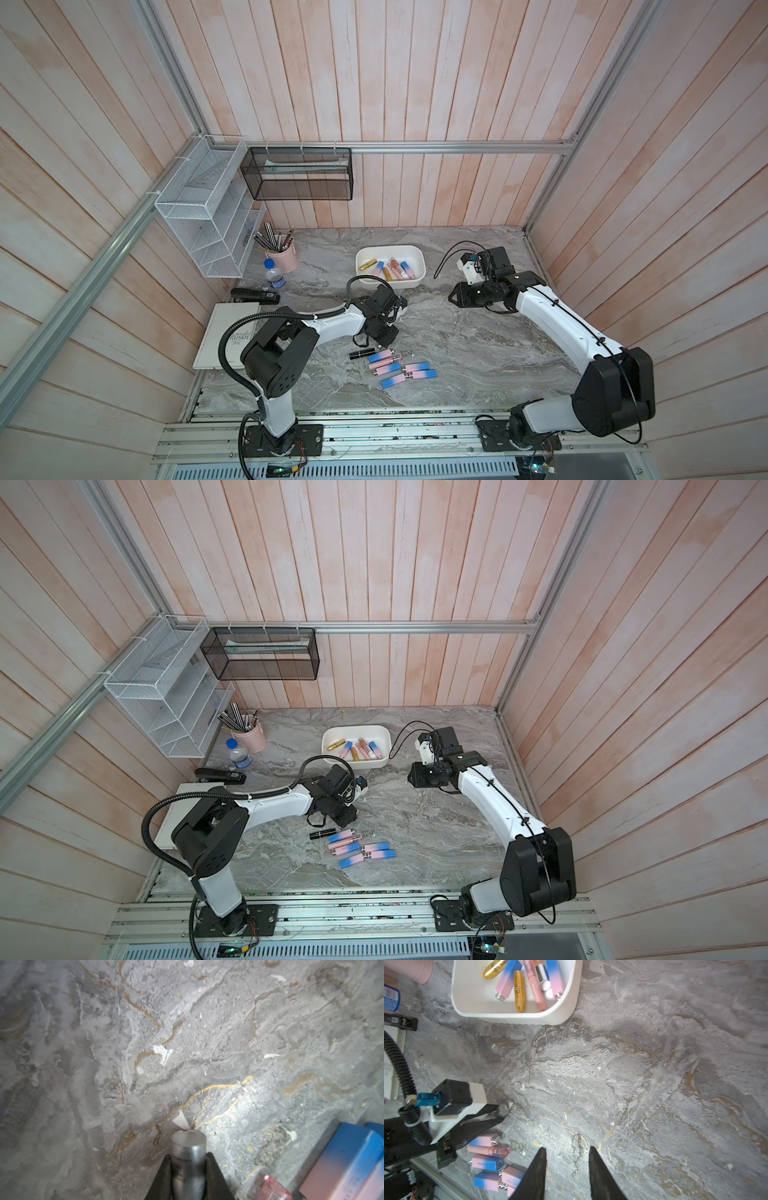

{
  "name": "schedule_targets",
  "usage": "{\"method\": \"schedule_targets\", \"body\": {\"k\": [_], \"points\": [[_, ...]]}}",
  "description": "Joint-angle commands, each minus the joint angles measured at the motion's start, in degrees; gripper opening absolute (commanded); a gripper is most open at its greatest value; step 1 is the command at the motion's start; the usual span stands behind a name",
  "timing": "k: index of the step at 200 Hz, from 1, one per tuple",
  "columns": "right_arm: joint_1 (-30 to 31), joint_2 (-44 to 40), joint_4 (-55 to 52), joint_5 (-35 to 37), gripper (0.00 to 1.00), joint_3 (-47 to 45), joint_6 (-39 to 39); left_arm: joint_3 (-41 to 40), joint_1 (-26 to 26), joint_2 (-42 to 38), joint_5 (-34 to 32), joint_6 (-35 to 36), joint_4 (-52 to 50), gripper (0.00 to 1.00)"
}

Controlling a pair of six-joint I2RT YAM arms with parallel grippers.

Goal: Put the lipstick into the storage box
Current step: Pick up the lipstick at the center of the board.

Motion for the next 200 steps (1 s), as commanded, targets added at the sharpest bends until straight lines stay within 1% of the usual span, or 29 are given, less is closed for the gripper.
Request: {"method": "schedule_targets", "body": {"k": [1,28,45,82,109,134,158,200], "points": [[-0.27,-1.13,0.78,-6.33,0.37,-0.98,-1.1,3.13,-0.27,0.24,-1.51,1.09,-1.23,0.1],[-0.23,-1.2,0.87,-8.75,0.38,-2.03,-2.21,5.99,-0.17,-0.05,-3.42,2.67,-2.52,0.06],[-0.28,-1.01,1.04,-8.9,0.38,-2.18,-2.49,8.83,0.67,0.55,-3.89,3.49,-3.77,0.03],[-0.31,-0.54,1.43,-7.68,0.38,-1.57,-2.85,15.03,4.55,2.62,-4.51,4.64,-3.44,0.03],[-0.76,0.6,1.47,-7.32,0.37,-0.48,-3.11,21.83,7.65,5.95,-4.49,5.33,-3.09,0.03],[-0.85,2.13,1.71,-7.21,0.38,0.99,-2.64,28.69,9.27,9.91,-4.74,6.8,-2.7,0.03],[-0.81,4.62,1.74,-9.23,0.38,2.95,-2.5,34.7,10.77,13.87,-4.19,7.43,-2.49,0.03],[-0.76,8.02,3.76,-9.11,0.38,5.56,-1.96,42.77,13.44,19.68,-1.92,6.1,-0.87,0.03]]}}
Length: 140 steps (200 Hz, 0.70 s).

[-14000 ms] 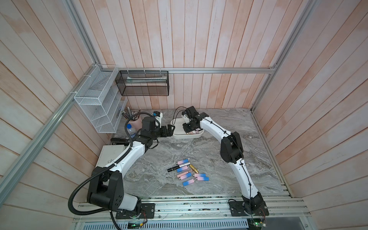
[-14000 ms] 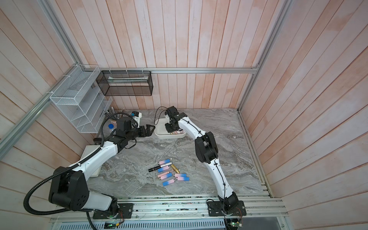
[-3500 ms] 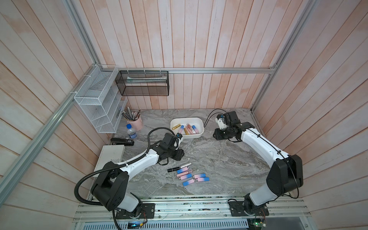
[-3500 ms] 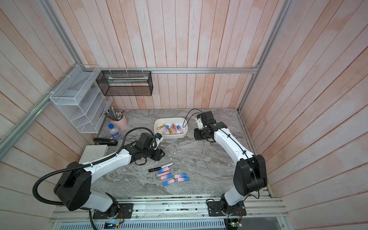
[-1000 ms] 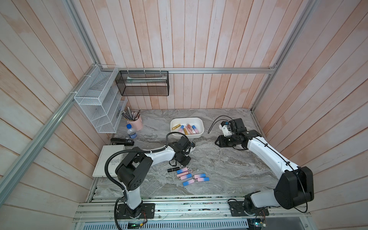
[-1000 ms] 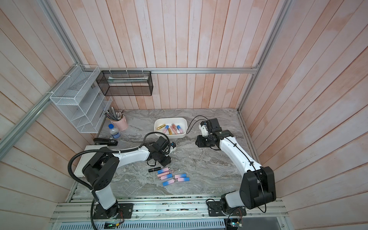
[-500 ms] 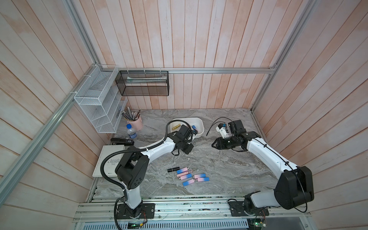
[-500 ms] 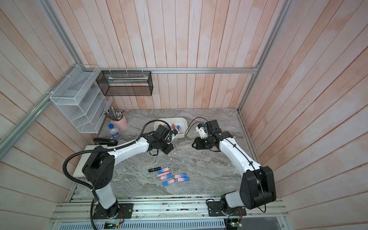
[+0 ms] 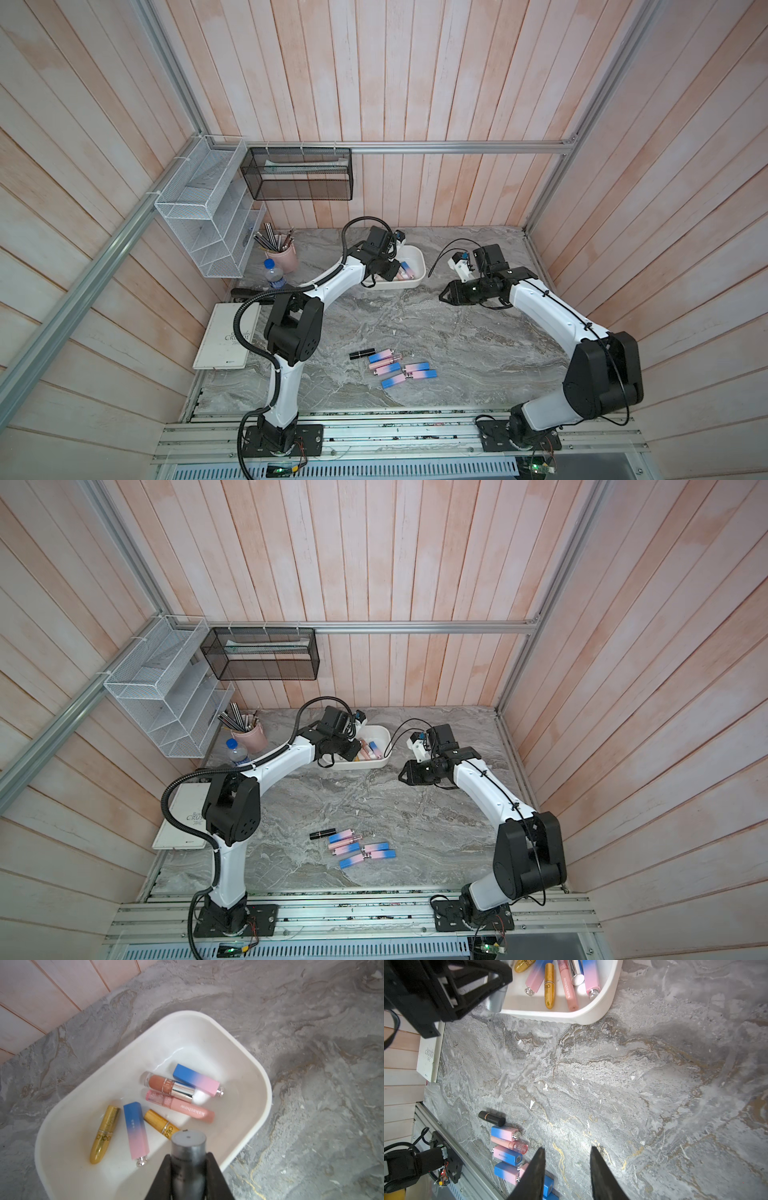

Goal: Put the lipstick into the storage box
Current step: Pick up the lipstick at the center of the board, then place the lipstick in the storage box.

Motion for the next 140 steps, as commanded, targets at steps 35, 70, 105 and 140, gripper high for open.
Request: {"method": "schedule_targets", "body": {"k": [35,70,105,140], "points": [[-0.12,5.64,2.79,0.33,0.38,5.32,0.02,8.22,2.9,7.24,4.19,-1.06,1.59,0.03],[1.35,9.25,2.02,1.87,0.38,9.31,-0.85,8.43,3.85,9.16,5.8,-2.51,3.31,0.07],[2.62,11.27,0.89,3.79,0.38,11.1,-1.64,8.52,4.53,10.1,8.16,-2.52,3.58,0.33],[3.45,11.24,0.38,4.48,0.38,11.33,-1.83,7.96,4.82,8.13,8.65,-2.67,3.91,0.51]]}}
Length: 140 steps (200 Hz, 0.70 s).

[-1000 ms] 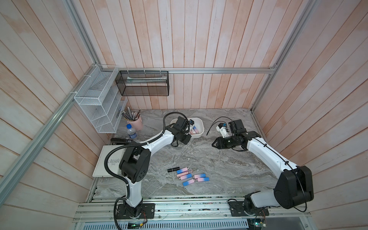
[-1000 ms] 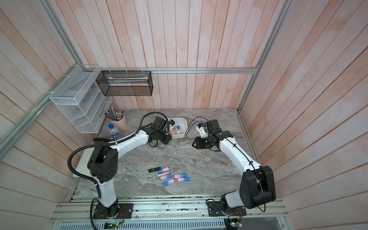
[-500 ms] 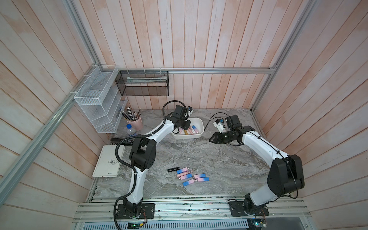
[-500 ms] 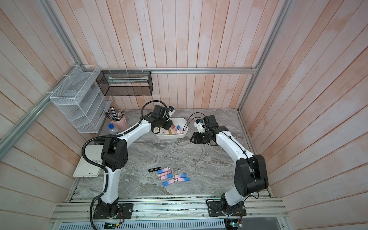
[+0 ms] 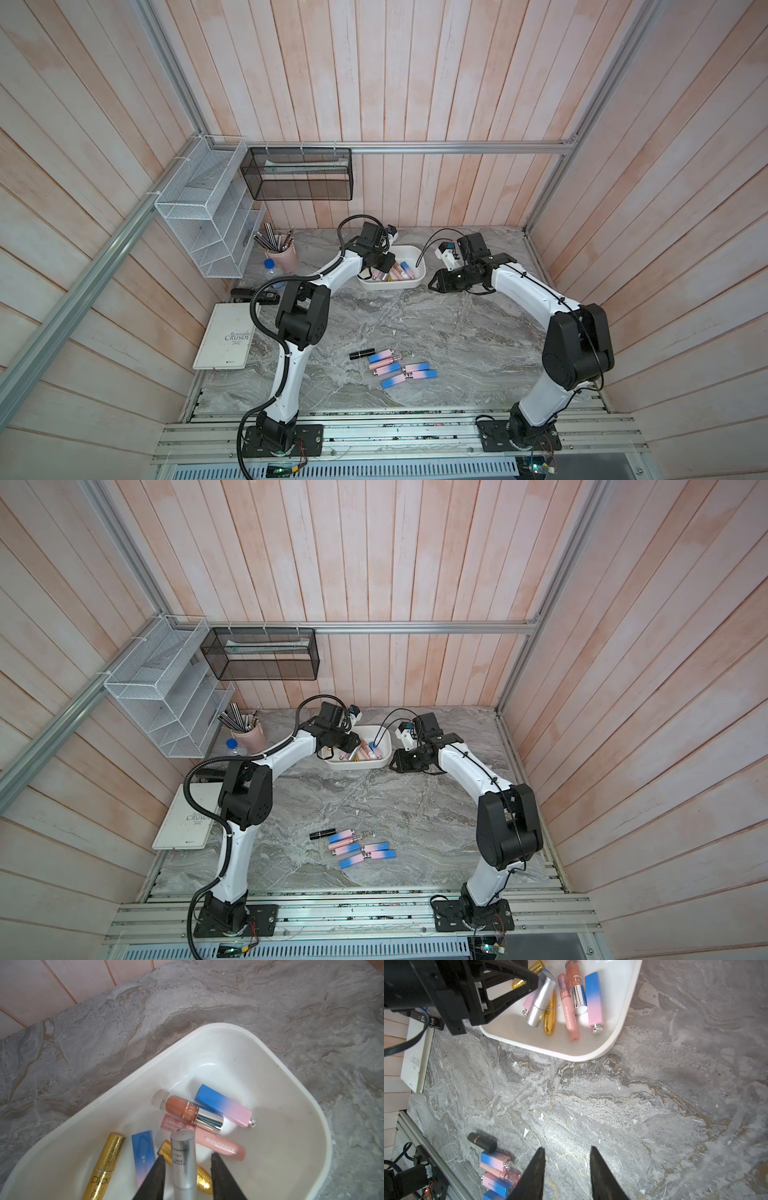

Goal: Put the lipstick into the storage box
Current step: Place the lipstick in the storage box.

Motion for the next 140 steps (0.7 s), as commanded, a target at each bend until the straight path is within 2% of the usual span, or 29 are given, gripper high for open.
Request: {"method": "schedule_targets", "body": {"k": [1,26,53,89,117,140], "points": [[0.56,0.55,-1.2,1.59,0.38,1.51,-0.86,0.9,0.46,-1.37,1.54,-0.52,1.39,0.52],[1.07,0.62,-1.92,2.4,0.38,1.17,-1.2,0.63,1.41,-5.01,1.97,-2.59,2.23,0.68],[1.33,-0.33,-2.8,3.33,0.38,0.35,-1.7,-4.56,1.66,-12.29,0.81,-0.42,1.72,0.69],[1.55,-2.54,-2.3,3.76,0.38,-2.16,-1.63,-23.19,1.6,-24.83,0.42,-0.74,1.82,0.67],[2.29,-3.07,-2.26,3.82,0.38,-3.8,-2.14,-38.27,1.23,-33.99,1.14,-5.67,3.2,0.64],[3.09,-3.09,-2.33,3.75,0.38,-3.86,-2.45,-47.6,-1.78,-41.53,-0.23,-9.52,3.39,0.62]]}}
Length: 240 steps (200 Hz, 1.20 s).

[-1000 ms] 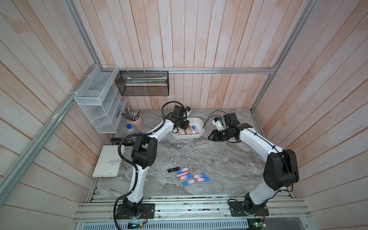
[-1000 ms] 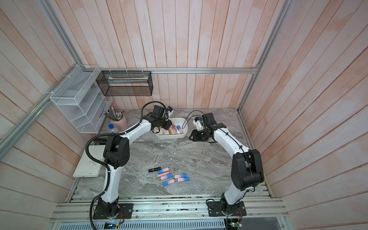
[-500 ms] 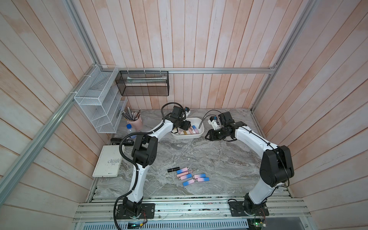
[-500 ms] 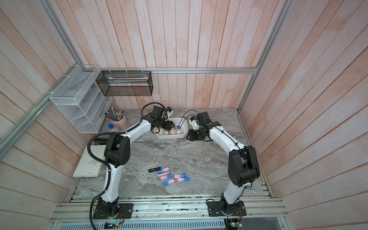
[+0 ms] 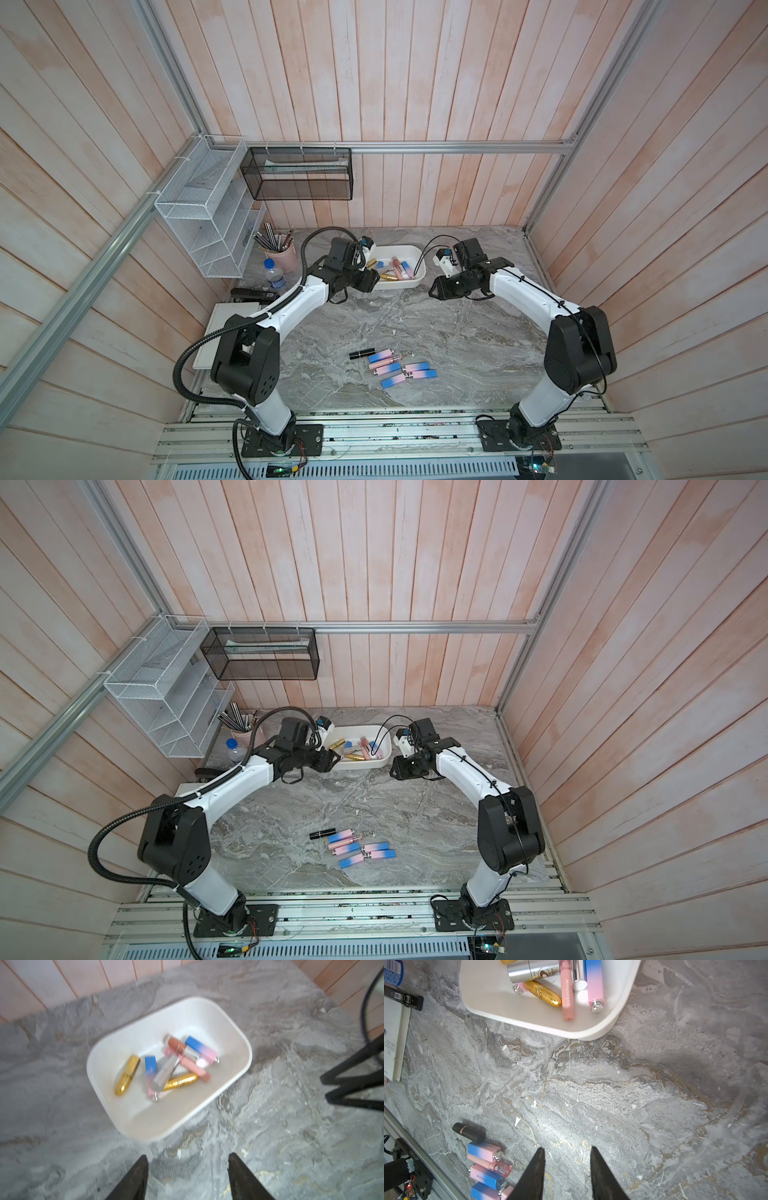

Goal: Put the lipstick into the storage box
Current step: Place the lipstick in the storage box, then pick up the lipstick at the center of the board.

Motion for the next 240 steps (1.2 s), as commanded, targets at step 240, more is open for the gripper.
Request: {"method": "schedule_targets", "body": {"k": [240], "points": [[3.53,-1.26,-1.26,1.53,0.38,0.13,-1.14,-23.83,-12.24,-15.28,-2.24,-19.1,-11.26,0.58]]}}
